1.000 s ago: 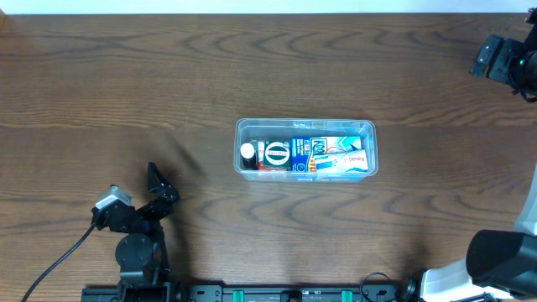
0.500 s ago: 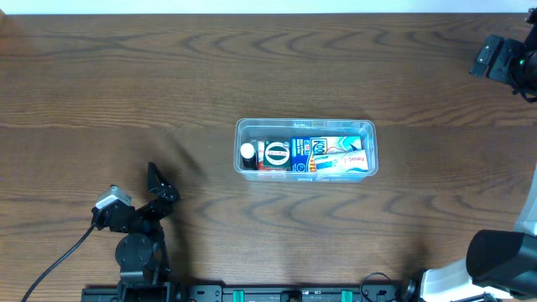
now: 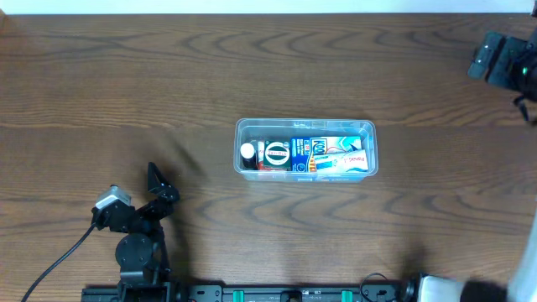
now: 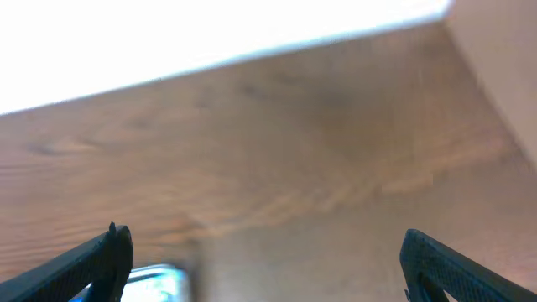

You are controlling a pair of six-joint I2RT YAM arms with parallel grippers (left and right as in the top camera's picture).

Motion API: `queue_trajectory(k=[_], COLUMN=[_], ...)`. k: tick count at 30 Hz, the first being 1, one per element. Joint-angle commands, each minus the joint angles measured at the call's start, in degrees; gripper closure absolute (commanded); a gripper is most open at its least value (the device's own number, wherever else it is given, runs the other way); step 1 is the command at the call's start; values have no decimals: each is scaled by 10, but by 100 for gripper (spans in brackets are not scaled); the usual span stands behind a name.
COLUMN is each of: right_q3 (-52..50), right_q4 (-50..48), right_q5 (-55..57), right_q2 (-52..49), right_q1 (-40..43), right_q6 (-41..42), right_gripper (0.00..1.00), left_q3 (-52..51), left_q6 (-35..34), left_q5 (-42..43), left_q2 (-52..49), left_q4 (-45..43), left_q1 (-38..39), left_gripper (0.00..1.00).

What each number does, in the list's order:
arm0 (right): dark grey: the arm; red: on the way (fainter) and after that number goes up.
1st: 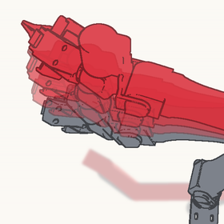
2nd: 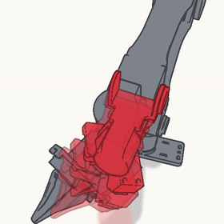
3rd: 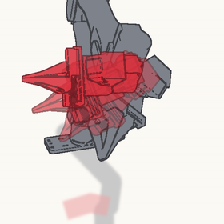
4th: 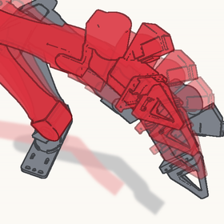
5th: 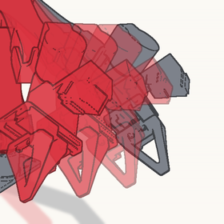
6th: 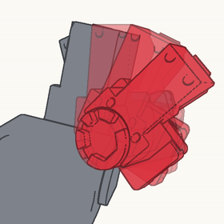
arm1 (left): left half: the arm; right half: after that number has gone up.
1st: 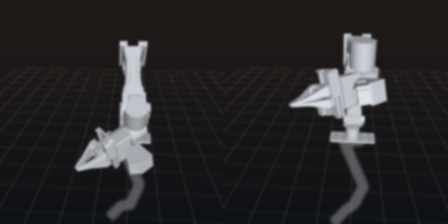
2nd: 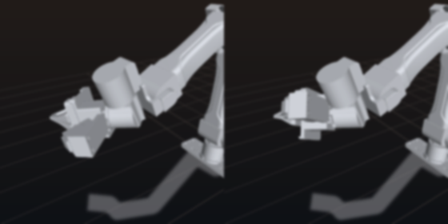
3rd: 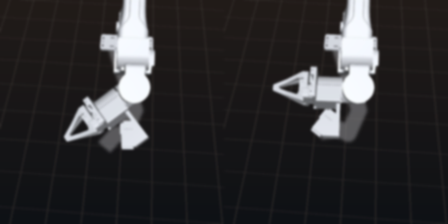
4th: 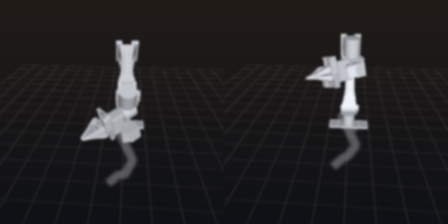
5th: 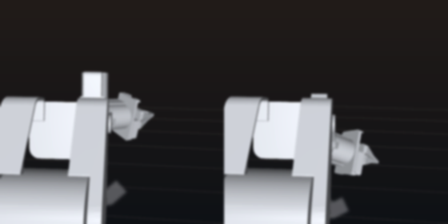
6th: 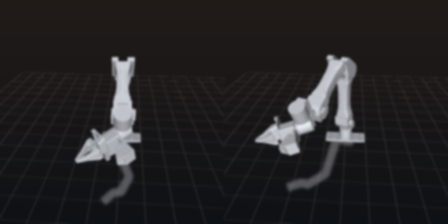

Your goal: Pack container

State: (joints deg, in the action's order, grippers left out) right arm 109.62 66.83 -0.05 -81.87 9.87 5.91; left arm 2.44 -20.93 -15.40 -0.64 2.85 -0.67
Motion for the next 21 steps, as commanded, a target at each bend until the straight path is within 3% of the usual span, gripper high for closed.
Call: queue_trajectory(k=[1,8,21], right_q3=[5,-90,-651], right_q4=[2,-56,-584], right_q5=[2,-16,-125], right_q2=[89,245,552], right_q1=[-53,-94,-94], right_q6=[7,-2,-4], right_gripper=[1,1,1], left_q3=[-18,-18,-18], left_q6=[5,5,5], left_q5=[-2,-2,-2], left_q2=[-1,-1,-4], left_q4=[7,7,7], left_q1=[-3,-3,-3], left_gripper=[2,2,2])
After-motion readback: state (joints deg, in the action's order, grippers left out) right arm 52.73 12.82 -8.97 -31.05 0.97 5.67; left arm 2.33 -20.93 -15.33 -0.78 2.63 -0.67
